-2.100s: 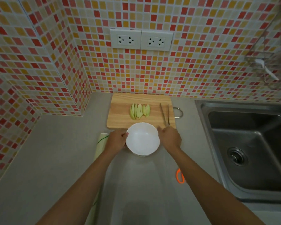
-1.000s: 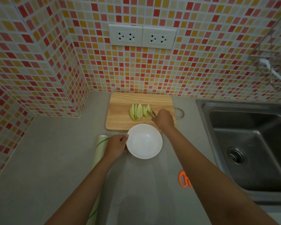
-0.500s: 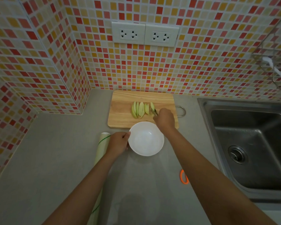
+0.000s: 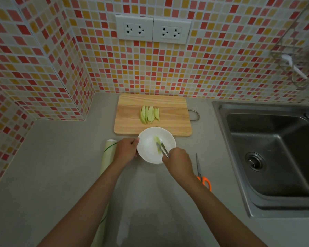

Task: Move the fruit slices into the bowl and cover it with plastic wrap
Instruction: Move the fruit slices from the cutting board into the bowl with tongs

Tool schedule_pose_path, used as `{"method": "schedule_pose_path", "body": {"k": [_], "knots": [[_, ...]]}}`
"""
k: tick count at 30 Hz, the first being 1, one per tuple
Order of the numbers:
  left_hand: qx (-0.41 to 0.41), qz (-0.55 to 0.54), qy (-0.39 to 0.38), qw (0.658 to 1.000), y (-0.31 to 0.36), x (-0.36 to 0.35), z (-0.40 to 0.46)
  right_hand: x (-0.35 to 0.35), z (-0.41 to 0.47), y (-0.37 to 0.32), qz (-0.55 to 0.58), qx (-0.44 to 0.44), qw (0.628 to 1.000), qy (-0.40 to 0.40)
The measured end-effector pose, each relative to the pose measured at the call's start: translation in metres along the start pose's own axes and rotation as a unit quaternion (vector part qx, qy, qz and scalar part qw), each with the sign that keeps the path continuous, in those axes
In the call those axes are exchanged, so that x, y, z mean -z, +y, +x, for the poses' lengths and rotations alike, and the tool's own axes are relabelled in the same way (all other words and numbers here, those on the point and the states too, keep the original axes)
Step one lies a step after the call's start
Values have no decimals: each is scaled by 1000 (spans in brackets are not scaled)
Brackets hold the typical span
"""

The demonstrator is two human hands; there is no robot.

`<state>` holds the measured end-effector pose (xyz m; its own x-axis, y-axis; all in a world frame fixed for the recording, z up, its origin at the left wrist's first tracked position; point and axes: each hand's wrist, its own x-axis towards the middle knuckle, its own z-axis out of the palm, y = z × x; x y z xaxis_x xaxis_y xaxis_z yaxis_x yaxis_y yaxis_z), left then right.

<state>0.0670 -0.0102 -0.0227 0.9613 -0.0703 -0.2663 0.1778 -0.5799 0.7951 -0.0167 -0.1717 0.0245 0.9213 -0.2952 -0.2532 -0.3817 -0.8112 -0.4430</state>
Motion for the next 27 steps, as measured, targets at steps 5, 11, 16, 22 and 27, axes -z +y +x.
{"method": "schedule_pose_path", "body": {"k": [5,11,16,22,27], "knots": [[-4,4,2,1000,0,0,1,14,22,-8,14,13,998,52],[-8,2,3,1000,0,-1,1,30,92,-36,4,7,998,56],[-12,6,5,1000,0,0,1,21,120,-46,-56,13,998,14],[-5,2,-1,1000,1,1,2,20,127,-46,-44,-11,999,19],[-8,5,-4,1000,0,1,2,17,126,-44,-69,-2,997,19]]}}
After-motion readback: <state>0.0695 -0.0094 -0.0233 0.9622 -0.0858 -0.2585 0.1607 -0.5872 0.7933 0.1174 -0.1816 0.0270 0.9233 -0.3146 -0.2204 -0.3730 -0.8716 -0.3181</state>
